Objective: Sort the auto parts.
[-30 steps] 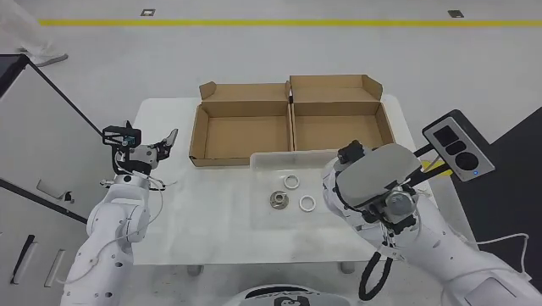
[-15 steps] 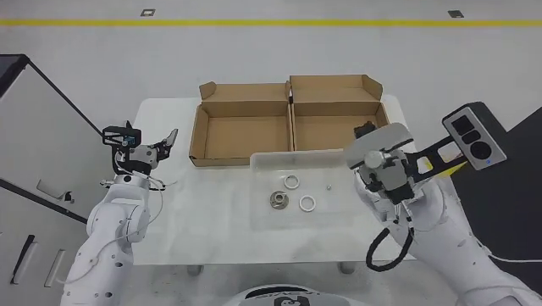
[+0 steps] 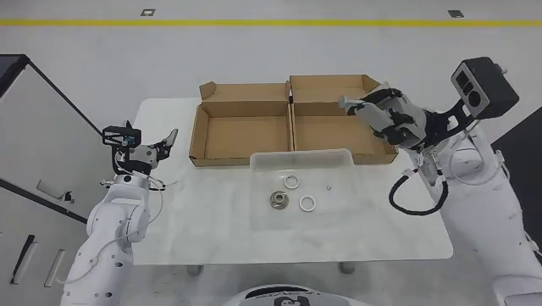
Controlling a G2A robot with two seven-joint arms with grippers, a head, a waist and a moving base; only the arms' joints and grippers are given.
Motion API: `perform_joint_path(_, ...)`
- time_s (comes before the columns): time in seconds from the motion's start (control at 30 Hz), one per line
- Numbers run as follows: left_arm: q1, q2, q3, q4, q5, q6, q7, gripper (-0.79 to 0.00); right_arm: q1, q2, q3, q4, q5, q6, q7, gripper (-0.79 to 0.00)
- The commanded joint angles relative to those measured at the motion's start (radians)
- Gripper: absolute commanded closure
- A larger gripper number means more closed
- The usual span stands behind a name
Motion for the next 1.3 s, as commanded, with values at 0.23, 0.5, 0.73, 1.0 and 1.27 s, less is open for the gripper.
perform_joint_path(0.23, 0.0, 0.0, 0.0, 0.0, 0.0, 0.0, 0.0, -0.785, 0.0, 0.0, 0.001, -0.001, -0.001, 0.0, 0.001, 0.0)
perform_joint_path(0.5, 0.0, 0.0, 0.0, 0.0, 0.0, 0.0, 0.0, -0.785, -0.036, 0.01, 0.065, 0.001, -0.089, 0.085, 0.087, 0.0)
perform_joint_path(0.73, 0.0, 0.0, 0.0, 0.0, 0.0, 0.0, 0.0, -0.785, -0.081, 0.039, 0.173, 0.015, -0.11, 0.172, 0.288, 0.0)
perform_joint_path(1.0, 0.0, 0.0, 0.0, 0.0, 0.0, 0.0, 0.0, -0.785, 0.074, 0.048, 0.122, 0.114, -0.127, 0.185, 0.466, 0.0)
perform_joint_path(1.27, 0.0, 0.0, 0.0, 0.0, 0.0, 0.0, 0.0, -0.785, 0.401, 0.011, -0.115, 0.351, -0.244, 0.132, 0.555, 0.0)
